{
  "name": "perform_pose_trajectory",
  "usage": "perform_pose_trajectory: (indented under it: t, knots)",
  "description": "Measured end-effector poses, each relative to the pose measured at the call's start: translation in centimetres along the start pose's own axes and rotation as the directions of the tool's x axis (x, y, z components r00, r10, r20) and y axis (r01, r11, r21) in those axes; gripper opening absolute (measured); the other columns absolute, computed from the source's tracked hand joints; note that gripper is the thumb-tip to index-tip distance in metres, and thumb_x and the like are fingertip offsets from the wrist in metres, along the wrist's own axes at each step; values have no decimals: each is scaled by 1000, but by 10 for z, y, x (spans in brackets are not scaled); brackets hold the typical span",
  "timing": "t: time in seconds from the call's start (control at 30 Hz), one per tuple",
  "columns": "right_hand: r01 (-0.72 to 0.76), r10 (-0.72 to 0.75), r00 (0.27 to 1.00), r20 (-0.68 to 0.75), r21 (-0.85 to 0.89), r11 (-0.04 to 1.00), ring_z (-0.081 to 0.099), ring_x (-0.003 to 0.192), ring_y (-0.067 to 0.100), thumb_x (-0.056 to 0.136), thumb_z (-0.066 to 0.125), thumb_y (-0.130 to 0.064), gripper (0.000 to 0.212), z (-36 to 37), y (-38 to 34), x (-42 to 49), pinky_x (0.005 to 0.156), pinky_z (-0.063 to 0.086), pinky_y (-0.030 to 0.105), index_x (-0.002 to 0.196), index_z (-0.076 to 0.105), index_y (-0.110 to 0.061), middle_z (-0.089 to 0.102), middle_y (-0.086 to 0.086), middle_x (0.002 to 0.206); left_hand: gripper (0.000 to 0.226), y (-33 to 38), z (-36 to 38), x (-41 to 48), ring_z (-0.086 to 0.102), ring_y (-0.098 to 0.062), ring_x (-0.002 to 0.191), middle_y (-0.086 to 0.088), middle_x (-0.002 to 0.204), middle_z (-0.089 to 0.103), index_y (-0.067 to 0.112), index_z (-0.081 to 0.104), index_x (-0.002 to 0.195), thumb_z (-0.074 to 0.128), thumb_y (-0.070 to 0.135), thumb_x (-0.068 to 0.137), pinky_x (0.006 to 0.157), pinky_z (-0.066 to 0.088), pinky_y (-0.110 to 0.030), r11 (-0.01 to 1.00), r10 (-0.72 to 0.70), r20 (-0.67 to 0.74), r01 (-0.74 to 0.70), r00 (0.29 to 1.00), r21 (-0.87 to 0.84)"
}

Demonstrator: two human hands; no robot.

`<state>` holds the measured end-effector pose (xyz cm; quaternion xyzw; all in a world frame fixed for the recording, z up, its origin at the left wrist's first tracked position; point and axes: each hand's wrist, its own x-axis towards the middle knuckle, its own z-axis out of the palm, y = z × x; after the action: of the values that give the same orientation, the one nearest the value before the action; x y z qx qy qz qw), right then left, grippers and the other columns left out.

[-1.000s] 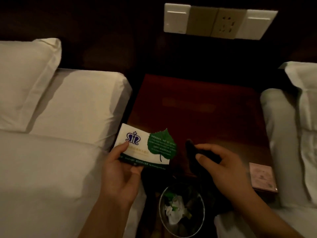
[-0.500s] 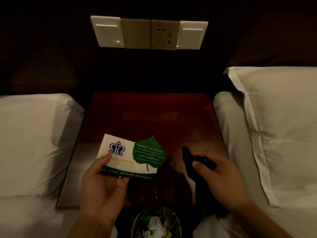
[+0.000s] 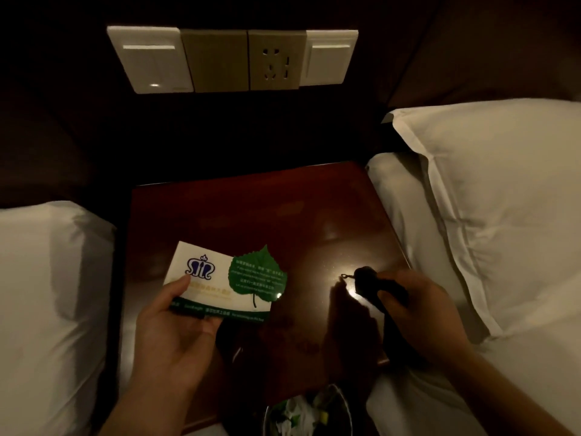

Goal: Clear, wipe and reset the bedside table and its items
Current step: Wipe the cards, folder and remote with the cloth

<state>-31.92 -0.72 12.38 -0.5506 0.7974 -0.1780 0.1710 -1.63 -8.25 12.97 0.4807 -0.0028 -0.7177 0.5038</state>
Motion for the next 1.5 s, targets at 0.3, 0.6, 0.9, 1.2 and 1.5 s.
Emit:
perform_pose_trajectory:
  t: [0.3, 0.6, 0.9, 1.2, 1.5]
  knots:
    - [-237, 240, 971, 10, -134, 962, 51, 118, 33, 78, 65, -58, 66, 9, 63, -20, 94, 48, 48, 134, 54, -25, 52, 6, 135, 21, -19, 7, 11, 72, -22, 107, -2, 110, 77, 20, 70, 109, 59, 17, 92, 93, 53, -43, 999, -21, -10, 22, 1000, 37]
    - [-355, 345, 934, 95, 138, 925, 62, 88, 20, 83, 74, -20, 45, 26, 101, -33, 80, 52, 33, 126, 60, -21, 58, 8, 112, 34, -60, 32, -3, 69, -19, 111, 1, 116, 76, 22, 65, 122, 59, 18, 88, 90, 52, -37, 993, 4, 9, -5, 1000, 116]
    - [198, -158, 978, 139, -347, 917, 7, 150, 21, 97, 23, -64, 63, 54, 102, -18, 118, 20, 46, 153, 15, -37, 7, -8, 164, 35, -76, 36, -15, 71, -20, 108, 1, 118, 75, 23, 62, 129, 57, 21, 94, 84, 54, -40, 996, 32, 7, -33, 999, 87]
    - [164, -74, 969, 236, -388, 907, -6, 150, 19, 88, 3, -77, 69, 55, 126, -18, 120, 10, 48, 148, -12, -46, -10, -14, 161, 25, -67, 25, -22, 70, -23, 112, -2, 117, 75, 21, 67, 118, 56, 21, 95, 96, 51, -46, 1000, 7, 26, -8, 1000, 13]
    - [-169, -32, 941, 335, 551, 817, 39, 131, 3, 72, 50, -83, 76, 48, -4, -8, 104, 37, 31, 139, 36, -50, 44, -28, 139, 47, -62, 11, -17, 68, -28, 114, -9, 124, 72, 15, 62, 129, 61, 20, 82, 94, 51, -51, 994, -42, 90, 51, 995, -95]
